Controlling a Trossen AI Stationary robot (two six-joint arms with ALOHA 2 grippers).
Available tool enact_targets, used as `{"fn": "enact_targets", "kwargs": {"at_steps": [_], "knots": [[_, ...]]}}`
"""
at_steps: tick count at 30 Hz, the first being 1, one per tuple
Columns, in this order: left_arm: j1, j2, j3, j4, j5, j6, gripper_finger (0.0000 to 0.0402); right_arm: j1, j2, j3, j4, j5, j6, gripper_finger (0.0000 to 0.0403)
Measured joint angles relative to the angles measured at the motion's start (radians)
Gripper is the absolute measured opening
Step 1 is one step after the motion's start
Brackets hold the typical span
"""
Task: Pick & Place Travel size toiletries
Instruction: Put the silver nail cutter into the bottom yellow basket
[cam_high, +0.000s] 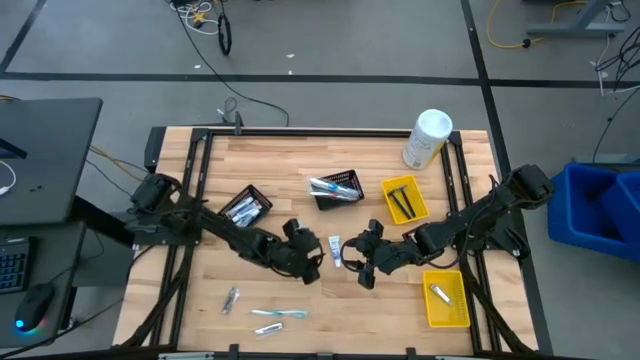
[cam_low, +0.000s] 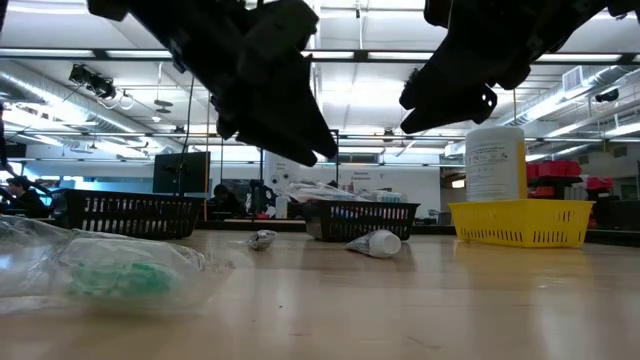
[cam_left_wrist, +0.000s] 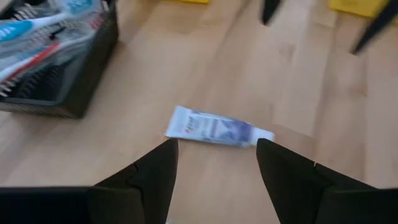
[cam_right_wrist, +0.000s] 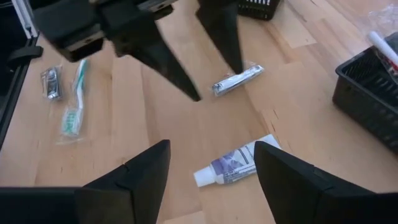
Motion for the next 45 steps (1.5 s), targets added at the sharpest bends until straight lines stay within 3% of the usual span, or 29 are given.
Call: {"fn": "enact_targets", "kwargs": {"at_steps": [6,15,20,24,29,37,45], "knots": [[0.043,0.0,0.0,0.0,0.003,0.001,0.0228,0.022,0.0,0.0,-0.026,-0.009,0.061,0.0252],[0.064,0.002,0.0,0.004,0.122,0.035,0.0229,0.074,0.071,0.0,-0.052,-0.008,0.135,0.0269],[0.063,0.005,0.0,-0.082,0.112,-0.163,0.0229,0.073,0.105,0.0,-0.04,-0.007,0.133,0.0267],[0.069,0.008,-0.001,-0.203,0.022,-0.477,0.0229,0.071,0.106,0.0,-0.013,0.01,0.111,0.0256],[0.069,0.007,-0.001,-0.27,0.028,-0.747,0.0229,0.07,0.106,0.0,0.016,0.031,0.05,0.0244],[0.069,0.008,0.0,-0.323,0.04,-0.873,0.0229,0.039,0.106,0.0,0.068,0.029,-0.062,0.0244],[0.061,0.11,0.002,-0.292,0.088,-0.916,0.0229,-0.002,0.106,0.0,0.143,0.027,-0.115,0.0261]]}}
